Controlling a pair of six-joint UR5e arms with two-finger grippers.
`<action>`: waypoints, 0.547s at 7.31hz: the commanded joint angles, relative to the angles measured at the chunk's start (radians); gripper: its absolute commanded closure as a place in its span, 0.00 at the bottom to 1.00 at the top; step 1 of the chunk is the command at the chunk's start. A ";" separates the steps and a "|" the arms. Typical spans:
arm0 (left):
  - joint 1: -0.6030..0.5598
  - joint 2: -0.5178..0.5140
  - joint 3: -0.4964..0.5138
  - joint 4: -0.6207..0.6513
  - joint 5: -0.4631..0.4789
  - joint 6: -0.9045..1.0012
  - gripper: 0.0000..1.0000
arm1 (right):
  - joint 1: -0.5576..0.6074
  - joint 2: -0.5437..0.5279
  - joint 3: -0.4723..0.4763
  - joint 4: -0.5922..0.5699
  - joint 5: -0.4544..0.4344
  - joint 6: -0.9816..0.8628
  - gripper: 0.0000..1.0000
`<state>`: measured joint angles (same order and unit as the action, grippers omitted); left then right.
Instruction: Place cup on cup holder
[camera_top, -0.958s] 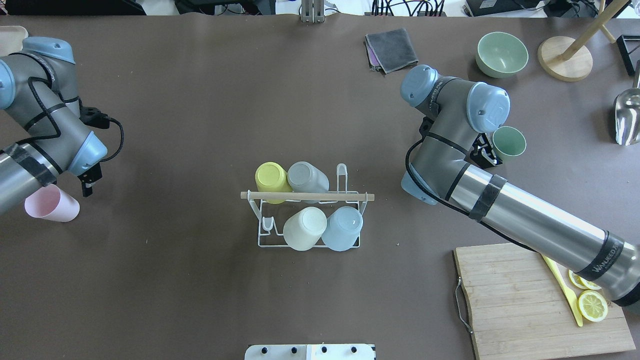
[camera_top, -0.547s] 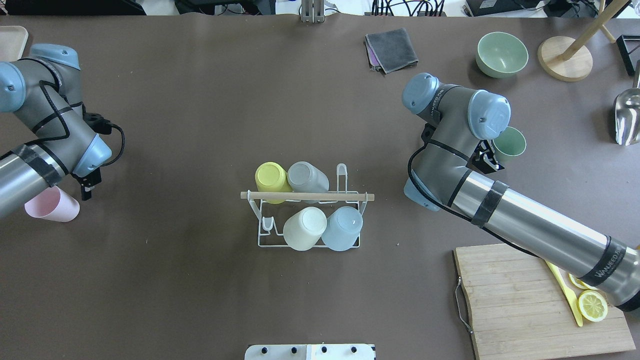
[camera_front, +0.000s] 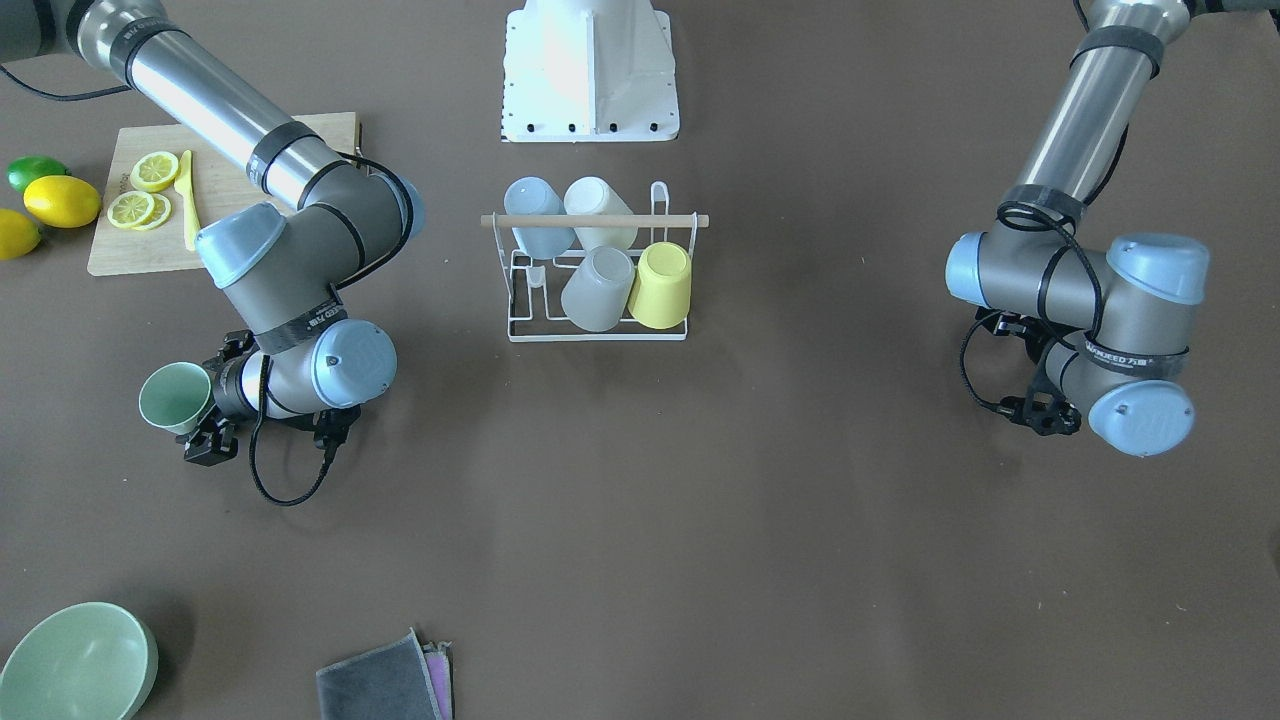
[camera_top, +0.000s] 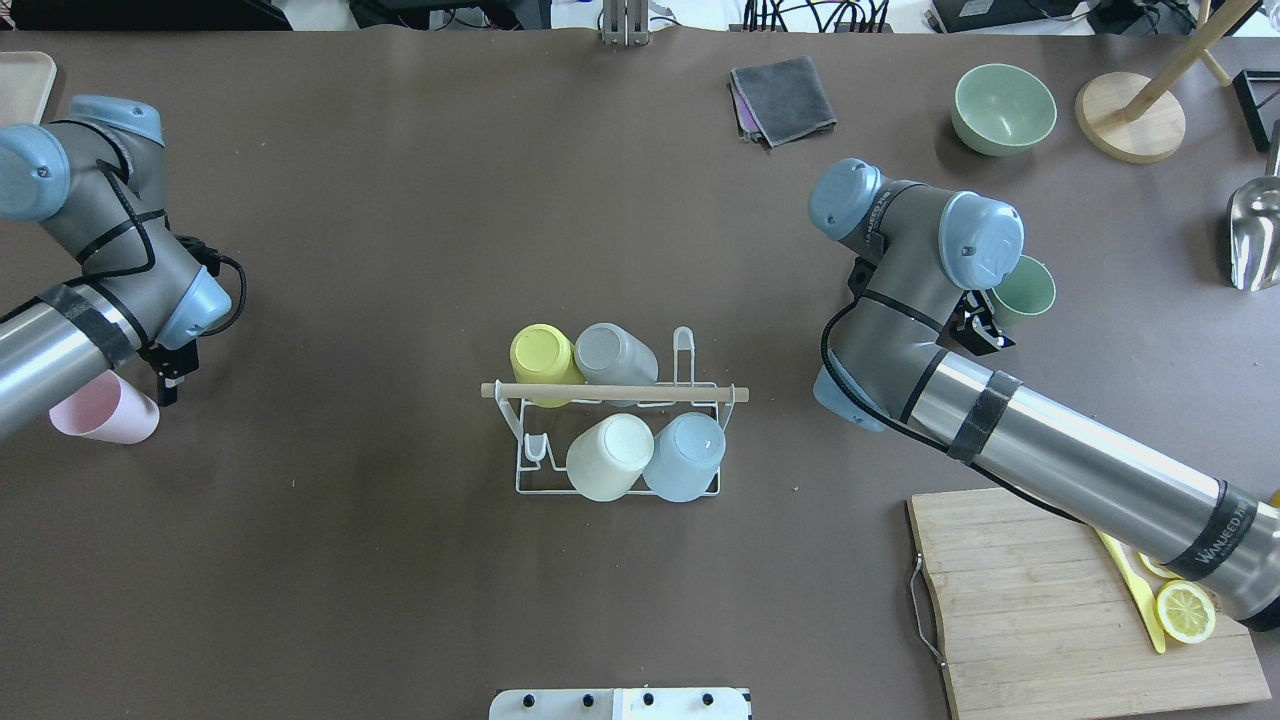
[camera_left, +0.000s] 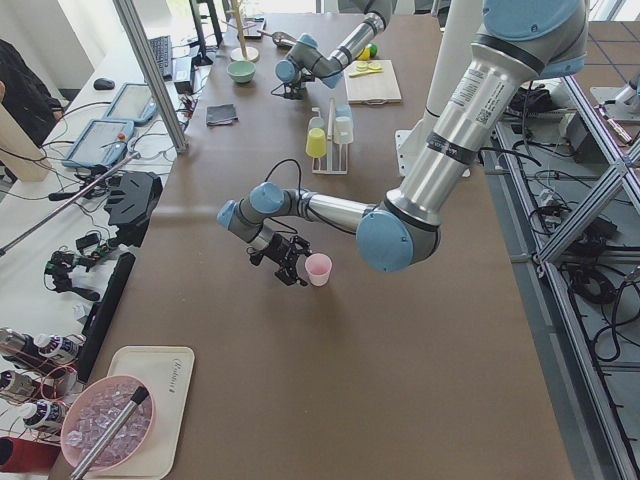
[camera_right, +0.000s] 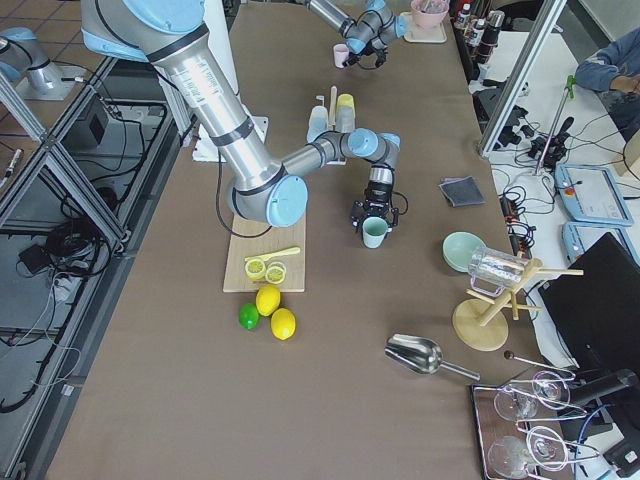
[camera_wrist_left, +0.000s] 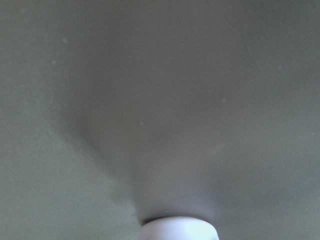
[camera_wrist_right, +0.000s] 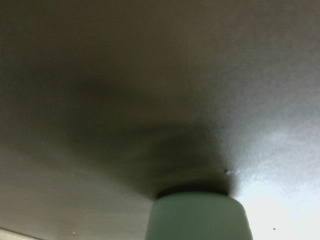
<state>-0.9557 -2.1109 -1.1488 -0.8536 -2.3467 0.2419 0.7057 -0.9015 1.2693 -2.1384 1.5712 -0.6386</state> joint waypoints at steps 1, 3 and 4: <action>0.000 -0.012 0.020 0.013 0.000 0.001 0.02 | -0.006 -0.005 0.001 0.000 -0.017 -0.001 0.00; 0.011 -0.012 0.027 0.033 0.003 0.001 0.02 | -0.006 -0.020 0.016 0.000 -0.017 -0.001 0.00; 0.012 -0.012 0.027 0.034 0.006 0.001 0.02 | -0.006 -0.026 0.025 0.000 -0.017 -0.001 0.00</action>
<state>-0.9472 -2.1227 -1.1240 -0.8248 -2.3443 0.2420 0.6999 -0.9194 1.2845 -2.1384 1.5546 -0.6396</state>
